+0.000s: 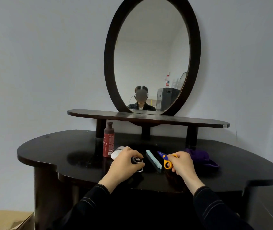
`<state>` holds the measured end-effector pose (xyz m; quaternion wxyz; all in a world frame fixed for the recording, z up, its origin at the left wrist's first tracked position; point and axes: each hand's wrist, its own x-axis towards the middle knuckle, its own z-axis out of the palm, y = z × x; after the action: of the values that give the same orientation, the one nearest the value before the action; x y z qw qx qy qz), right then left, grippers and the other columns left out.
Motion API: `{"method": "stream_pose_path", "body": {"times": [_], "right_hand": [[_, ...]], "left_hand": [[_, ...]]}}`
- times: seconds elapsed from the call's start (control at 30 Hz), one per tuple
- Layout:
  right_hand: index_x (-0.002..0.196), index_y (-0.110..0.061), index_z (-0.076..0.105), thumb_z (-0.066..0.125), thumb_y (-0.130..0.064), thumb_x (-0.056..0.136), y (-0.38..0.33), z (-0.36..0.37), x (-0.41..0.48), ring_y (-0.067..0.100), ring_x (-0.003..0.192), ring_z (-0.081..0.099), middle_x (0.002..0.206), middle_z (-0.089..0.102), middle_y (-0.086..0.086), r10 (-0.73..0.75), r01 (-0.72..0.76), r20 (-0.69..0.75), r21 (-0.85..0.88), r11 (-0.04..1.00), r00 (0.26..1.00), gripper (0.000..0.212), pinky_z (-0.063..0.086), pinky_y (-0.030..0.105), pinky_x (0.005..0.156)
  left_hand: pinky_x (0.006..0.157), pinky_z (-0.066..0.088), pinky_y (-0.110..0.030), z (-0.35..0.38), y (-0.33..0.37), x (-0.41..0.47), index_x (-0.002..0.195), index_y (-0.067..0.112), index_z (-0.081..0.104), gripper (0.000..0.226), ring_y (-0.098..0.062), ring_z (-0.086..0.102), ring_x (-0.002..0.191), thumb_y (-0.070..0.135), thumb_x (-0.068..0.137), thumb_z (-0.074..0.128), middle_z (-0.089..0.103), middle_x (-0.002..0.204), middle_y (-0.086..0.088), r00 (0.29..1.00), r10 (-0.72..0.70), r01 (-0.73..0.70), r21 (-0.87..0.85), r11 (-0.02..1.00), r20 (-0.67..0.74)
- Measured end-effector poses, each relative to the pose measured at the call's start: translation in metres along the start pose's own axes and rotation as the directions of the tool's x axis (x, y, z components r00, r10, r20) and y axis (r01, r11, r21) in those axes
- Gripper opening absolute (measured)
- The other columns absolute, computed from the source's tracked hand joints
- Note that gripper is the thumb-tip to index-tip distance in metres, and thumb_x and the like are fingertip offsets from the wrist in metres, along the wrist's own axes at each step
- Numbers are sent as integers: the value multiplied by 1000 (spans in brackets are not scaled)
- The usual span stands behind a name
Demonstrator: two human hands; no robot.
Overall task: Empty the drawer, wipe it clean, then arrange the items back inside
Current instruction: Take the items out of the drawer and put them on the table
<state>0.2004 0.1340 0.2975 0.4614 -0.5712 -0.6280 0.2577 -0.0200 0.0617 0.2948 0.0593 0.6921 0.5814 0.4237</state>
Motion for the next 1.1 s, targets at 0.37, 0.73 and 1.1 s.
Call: {"method": "stream_pose_path", "body": {"times": [0.37,0.73,1.1], "right_hand": [[141,-32,52,32,-64,100,-10,23,-15,18,121,48,134,57,-10,-310,523,429,-587,619,849,56,41,36,89],[116,-24,65,50,-38,100,-7,7,-54,20,101,61,107,65,-5,-440,455,163,-524,720,883,26,48,34,72],[148,-9,48,49,-17,100,95,20,-141,30,147,35,154,45,9,-812,644,-124,-546,536,570,48,19,51,123]], "left_hand": [[85,43,-18,1,-5,5,109,21,73,26,-7,58,103,27,84,77,58,112,6,990,-65,70,36,997,-122],[55,48,-28,-12,-1,-39,81,25,70,15,-11,59,59,11,85,67,65,74,10,942,-174,49,-396,917,-288],[113,34,-42,40,-35,-157,130,11,63,41,-29,40,140,18,90,60,47,148,-9,829,477,-334,426,841,-292]]}}
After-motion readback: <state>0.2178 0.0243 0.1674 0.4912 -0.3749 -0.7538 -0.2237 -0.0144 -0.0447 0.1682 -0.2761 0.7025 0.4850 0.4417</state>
